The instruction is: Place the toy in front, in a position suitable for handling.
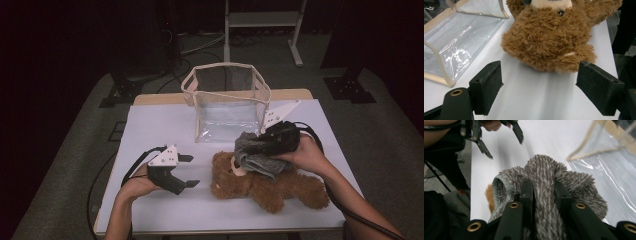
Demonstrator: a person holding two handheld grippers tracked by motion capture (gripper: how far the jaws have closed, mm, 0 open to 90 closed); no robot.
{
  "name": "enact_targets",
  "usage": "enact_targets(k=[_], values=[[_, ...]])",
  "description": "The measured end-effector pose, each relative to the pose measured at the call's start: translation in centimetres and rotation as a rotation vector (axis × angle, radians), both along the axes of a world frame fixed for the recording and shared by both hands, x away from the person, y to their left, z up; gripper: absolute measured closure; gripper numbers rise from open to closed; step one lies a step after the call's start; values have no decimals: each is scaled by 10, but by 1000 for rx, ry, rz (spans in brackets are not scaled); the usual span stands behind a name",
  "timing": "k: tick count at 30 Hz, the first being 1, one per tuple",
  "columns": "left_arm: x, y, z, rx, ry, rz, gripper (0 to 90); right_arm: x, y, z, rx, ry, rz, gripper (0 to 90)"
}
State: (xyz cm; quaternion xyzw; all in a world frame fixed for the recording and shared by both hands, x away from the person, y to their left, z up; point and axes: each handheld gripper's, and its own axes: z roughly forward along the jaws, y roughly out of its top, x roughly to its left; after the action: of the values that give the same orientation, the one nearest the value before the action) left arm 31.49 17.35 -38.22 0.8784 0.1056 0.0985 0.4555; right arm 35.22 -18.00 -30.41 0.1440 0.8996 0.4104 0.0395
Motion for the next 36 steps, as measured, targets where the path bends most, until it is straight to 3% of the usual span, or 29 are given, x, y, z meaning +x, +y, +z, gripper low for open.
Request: enact_targets(k=[7,14,18,25,29,36], values=[[0,-1,0,2,-2,-2,199,-2,-9,-14,-28,26,-9,725],[0,-2,0,1,-4,-7,199,-3,19,-33,-22,63,48,724],[-1,-1,0,0,1,-5,199,-5,29,-31,-6,58,84,723],[-1,-3,0,7,-5,-13,199,1,17,-25,-7,46,41,723],[-1,-3,0,13,-5,-19,198,9,15,-26,5,65,32,723],[-1,-2,1,9,-6,-17,199,12,46,-26,-29,67,100,723]])
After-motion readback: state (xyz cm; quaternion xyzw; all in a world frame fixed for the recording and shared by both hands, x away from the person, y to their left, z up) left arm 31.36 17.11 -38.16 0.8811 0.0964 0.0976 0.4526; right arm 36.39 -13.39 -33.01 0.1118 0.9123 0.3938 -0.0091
